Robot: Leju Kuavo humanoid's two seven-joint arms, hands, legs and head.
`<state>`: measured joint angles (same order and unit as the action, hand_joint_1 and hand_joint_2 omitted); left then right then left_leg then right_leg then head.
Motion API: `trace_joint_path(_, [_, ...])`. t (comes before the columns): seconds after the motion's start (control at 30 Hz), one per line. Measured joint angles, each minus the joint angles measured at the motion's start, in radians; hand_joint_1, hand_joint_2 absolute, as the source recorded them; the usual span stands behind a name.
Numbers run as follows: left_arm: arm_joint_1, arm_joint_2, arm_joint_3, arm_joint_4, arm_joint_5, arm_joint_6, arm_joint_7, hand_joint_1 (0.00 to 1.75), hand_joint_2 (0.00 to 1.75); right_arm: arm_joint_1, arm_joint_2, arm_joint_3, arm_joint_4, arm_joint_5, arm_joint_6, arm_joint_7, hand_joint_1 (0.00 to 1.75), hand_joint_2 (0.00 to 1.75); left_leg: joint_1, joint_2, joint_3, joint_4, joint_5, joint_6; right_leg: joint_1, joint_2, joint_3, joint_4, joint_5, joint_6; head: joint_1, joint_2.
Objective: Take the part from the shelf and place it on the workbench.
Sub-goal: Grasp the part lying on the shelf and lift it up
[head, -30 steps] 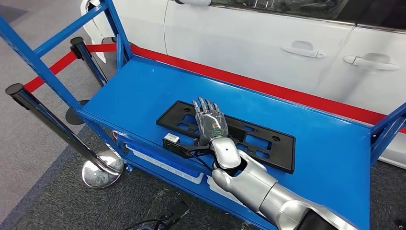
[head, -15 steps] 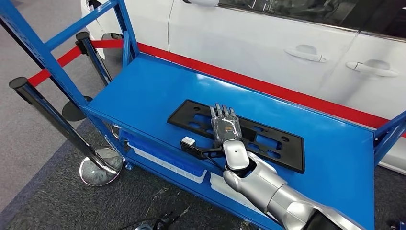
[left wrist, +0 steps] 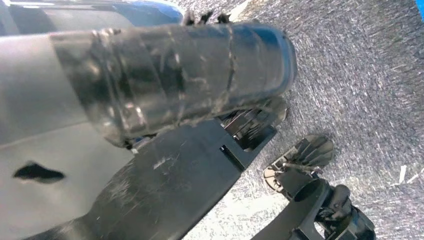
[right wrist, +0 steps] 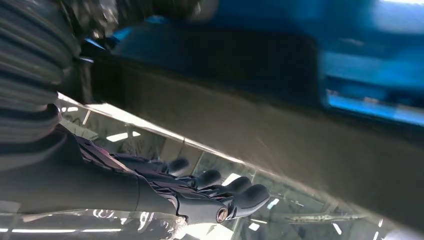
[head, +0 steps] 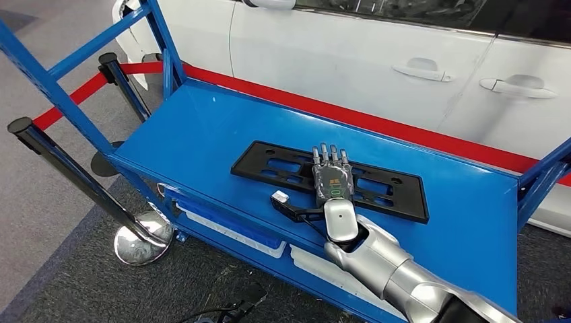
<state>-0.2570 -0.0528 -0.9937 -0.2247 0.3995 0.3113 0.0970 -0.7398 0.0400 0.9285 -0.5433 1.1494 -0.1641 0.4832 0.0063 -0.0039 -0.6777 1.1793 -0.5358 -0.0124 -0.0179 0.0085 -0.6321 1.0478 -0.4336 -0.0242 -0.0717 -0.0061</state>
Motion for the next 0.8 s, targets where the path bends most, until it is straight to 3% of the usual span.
trace_joint_path(0.07, [0.002,0.0,0.0,0.0,0.002,0.0,0.0,0.0,0.0,0.007,-0.002,-0.002,0.003,0.001,0.013,0.003,1.6,1.75,0.002,0.0,-0.051,0.109,-0.038,-0.004,0.001,0.0,-0.002,0.0,0.0,-0.001,0.0,0.0])
trace_joint_path(0.1, [0.003,0.0,0.0,0.0,0.004,0.0,0.0,0.0,0.0,0.011,-0.003,-0.002,0.004,0.001,0.016,0.004,1.65,1.75,0.002,0.0,-0.056,0.12,-0.032,-0.004,0.002,0.0,-0.002,0.0,0.0,-0.001,0.0,0.0])
trace_joint_path(0.2, [0.004,0.0,0.0,0.0,0.005,0.0,0.0,0.0,0.0,0.016,-0.004,-0.003,0.006,0.0,0.018,0.004,1.75,1.75,0.001,0.0,-0.034,0.077,0.007,0.0,0.003,0.0,-0.001,0.001,0.0,-0.001,0.0,0.0])
trace_joint_path(0.33, [0.004,0.0,0.0,0.0,0.005,0.0,0.0,0.0,0.0,0.016,-0.004,-0.003,0.006,0.0,0.018,0.004,1.75,1.75,0.001,0.0,-0.03,0.067,0.012,0.001,0.003,0.0,-0.001,0.001,0.0,-0.001,0.0,0.0])
trace_joint_path(0.37, [0.004,0.0,0.0,0.0,0.005,0.0,0.0,0.0,0.0,0.016,-0.004,-0.004,0.006,0.0,0.018,0.004,1.75,1.75,0.001,0.0,-0.02,0.049,0.022,0.002,0.004,0.001,-0.001,0.001,0.0,-0.001,0.0,0.0])
trace_joint_path(0.43, [0.002,0.001,0.0,0.0,0.005,0.0,0.0,0.0,0.0,0.016,-0.004,-0.004,0.006,0.0,0.017,0.003,1.75,1.75,-0.002,0.0,0.035,-0.059,0.057,0.013,0.005,0.001,0.001,0.0,0.001,0.0,0.0,0.0])
trace_joint_path(0.47, [0.001,0.002,0.0,0.0,0.003,0.006,-0.002,0.0,0.0,0.016,-0.005,-0.006,0.006,0.0,0.016,-0.001,1.75,1.75,-0.002,0.0,0.064,-0.118,0.076,0.023,0.007,0.001,0.0,-0.002,0.002,0.008,0.001,0.0])
trace_joint_path(0.5, [0.0,0.002,0.0,0.0,0.001,0.012,-0.004,0.0,0.0,0.017,-0.005,-0.008,0.006,-0.001,0.015,-0.005,1.75,1.75,-0.002,0.0,0.088,-0.166,0.089,0.033,0.008,0.0,-0.008,0.015,-0.01,0.017,0.002,0.0])
trace_joint_path(0.57, [-0.001,0.003,0.0,0.0,-0.003,0.028,-0.014,0.0,0.0,0.02,-0.006,-0.011,0.006,-0.002,0.013,-0.014,1.75,1.75,0.001,0.001,0.095,-0.188,0.097,0.047,0.008,-0.003,-0.053,0.106,-0.061,0.036,0.004,0.0])
trace_joint_path(0.63, [0.0,0.003,0.0,0.0,-0.004,0.048,-0.031,0.0,0.0,0.027,-0.006,-0.012,0.006,-0.004,0.011,-0.018,1.75,1.75,0.0,0.003,0.093,-0.186,0.097,0.051,0.006,-0.003,-0.11,0.229,-0.112,0.042,0.005,0.0])
trace_joint_path(0.67, [0.001,0.003,0.0,0.0,-0.004,0.066,-0.045,0.0,0.0,0.03,-0.007,-0.013,0.006,-0.005,0.009,-0.02,1.74,1.75,0.0,0.003,0.092,-0.184,0.095,0.051,0.004,-0.003,-0.122,0.254,-0.112,0.044,0.005,0.0])
trace_joint_path(0.7, [0.001,0.003,0.0,0.0,-0.005,0.09,-0.061,0.0,0.0,0.032,-0.008,-0.015,0.006,-0.007,0.005,-0.022,1.72,1.75,0.001,0.002,0.091,-0.18,0.093,0.05,0.002,-0.004,-0.114,0.238,-0.093,0.046,0.006,0.0])
trace_joint_path(0.77, [0.002,0.002,0.0,0.0,-0.013,0.148,-0.097,0.0,0.0,0.032,-0.011,-0.022,0.004,-0.015,-0.005,-0.026,1.72,1.75,0.004,0.0,0.09,-0.167,0.084,0.044,-0.004,-0.005,-0.057,0.123,-0.033,0.05,0.006,0.0])
trace_joint_path(0.8, [0.001,0.002,0.0,0.0,-0.02,0.18,-0.116,0.0,0.0,0.033,-0.012,-0.026,0.003,-0.02,-0.012,-0.027,1.73,1.75,0.003,-0.002,0.087,-0.158,0.078,0.038,-0.005,-0.005,-0.029,0.068,-0.016,0.05,0.006,0.0])
